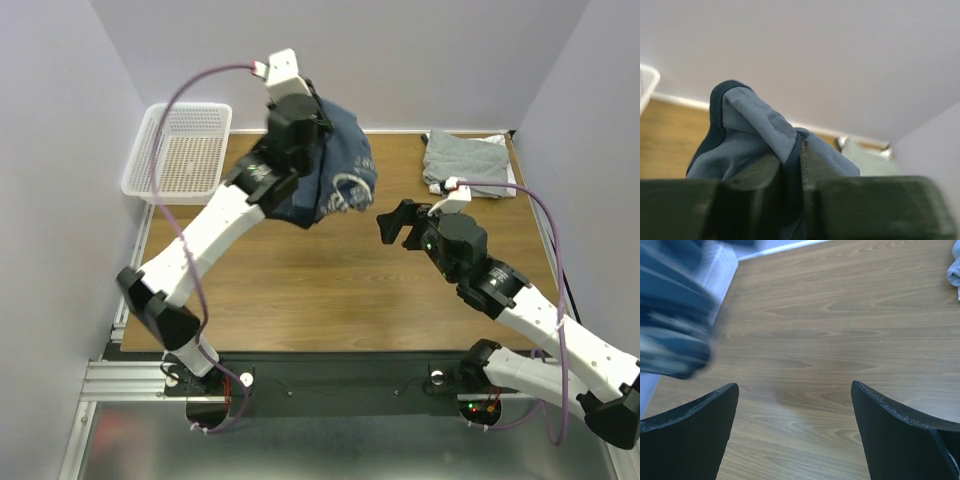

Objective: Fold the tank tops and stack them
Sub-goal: Move the tank top to the center of the board

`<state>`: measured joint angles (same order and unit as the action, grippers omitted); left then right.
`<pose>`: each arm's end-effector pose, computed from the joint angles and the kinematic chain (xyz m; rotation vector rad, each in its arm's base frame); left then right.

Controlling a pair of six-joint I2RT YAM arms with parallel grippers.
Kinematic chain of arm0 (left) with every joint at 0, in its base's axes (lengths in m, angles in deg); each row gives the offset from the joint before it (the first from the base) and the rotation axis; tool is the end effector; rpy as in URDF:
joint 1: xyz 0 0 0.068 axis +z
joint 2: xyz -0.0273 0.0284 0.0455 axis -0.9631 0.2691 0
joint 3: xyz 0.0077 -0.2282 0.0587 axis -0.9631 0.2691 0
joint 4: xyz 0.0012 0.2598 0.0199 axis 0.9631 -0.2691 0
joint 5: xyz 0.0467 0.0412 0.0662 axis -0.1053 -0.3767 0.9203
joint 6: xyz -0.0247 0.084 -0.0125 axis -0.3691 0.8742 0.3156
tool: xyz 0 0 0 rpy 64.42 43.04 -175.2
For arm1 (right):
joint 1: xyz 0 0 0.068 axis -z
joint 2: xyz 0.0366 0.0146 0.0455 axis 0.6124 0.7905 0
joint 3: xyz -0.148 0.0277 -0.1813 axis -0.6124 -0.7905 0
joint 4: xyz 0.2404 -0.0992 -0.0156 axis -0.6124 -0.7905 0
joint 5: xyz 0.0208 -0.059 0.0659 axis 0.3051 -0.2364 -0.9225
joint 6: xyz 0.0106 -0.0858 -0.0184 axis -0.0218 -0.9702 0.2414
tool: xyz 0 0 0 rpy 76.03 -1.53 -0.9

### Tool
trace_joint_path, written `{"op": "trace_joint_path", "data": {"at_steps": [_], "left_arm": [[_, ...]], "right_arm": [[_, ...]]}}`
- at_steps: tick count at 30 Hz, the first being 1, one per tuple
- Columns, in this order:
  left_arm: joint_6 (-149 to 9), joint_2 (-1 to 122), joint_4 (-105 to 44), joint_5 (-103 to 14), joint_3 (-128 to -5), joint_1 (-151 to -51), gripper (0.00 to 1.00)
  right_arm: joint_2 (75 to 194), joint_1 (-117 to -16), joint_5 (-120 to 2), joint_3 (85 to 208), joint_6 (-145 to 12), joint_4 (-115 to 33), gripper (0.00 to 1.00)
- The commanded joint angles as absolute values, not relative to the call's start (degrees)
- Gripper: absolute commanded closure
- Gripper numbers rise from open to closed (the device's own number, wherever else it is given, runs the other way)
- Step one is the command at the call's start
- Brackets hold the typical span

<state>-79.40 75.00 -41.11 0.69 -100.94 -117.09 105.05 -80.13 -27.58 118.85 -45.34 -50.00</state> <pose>0.3057 -0.2180 0.4851 -0.2627 1.4535 -0.4485 0.2198 0.1579 0.3006 0.0726 1.8136 0.5080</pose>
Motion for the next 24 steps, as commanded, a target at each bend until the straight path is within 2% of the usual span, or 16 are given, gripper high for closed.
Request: {"op": "trace_joint_path", "data": {"at_steps": [1, 4, 10, 14, 15, 17, 18, 21, 24], "left_arm": [[-85.7, 80.26, -36.86, -4.36, -96.4, -116.49, 0.42], [-87.01, 84.49, -39.49, -7.9, -97.28, -115.7, 0.31], [-92.1, 79.85, -39.23, -8.35, -87.28, -112.63, 0.29], [-98.86, 72.21, -36.44, -11.86, -73.05, -109.9, 0.37], [-99.58, 69.23, -34.94, -12.47, -66.49, -109.63, 0.39], [-100.2, 67.37, -30.82, -14.5, -61.35, -109.28, 0.42], [-100.37, 67.45, -30.27, -15.89, -58.63, -109.19, 0.47], [-99.68, 71.03, -29.22, -19.85, -57.2, -108.93, 0.56], [-99.94, 75.17, -26.85, -24.94, -56.23, -108.93, 0.56]], "right_arm": [[103.82, -80.04, -25.27, 118.2, -44.15, -50.96, 0.0], [105.22, -80.13, -26.24, 117.93, -43.62, -52.37, 0.0], [112.86, -80.13, -33.44, 116.79, -41.51, -52.46, 0.0], [119.53, -80.74, -33.28, 116.52, -40.37, -50.71, 0.02], [120.86, -80.74, -30.83, 116.7, -39.15, -50.53, 0.02], [122.8, -80.74, -28.71, 117.31, -39.13, -50.27, 0.03], [124.63, -80.74, -25.92, 118.27, -39.4, -50.0, 0.03], [127.97, -80.13, -20.72, 121.17, -41.06, -49.56, 0.05], [132.28, -76.89, -22.1, 124.52, -43.0, -49.12, 0.06]]}}
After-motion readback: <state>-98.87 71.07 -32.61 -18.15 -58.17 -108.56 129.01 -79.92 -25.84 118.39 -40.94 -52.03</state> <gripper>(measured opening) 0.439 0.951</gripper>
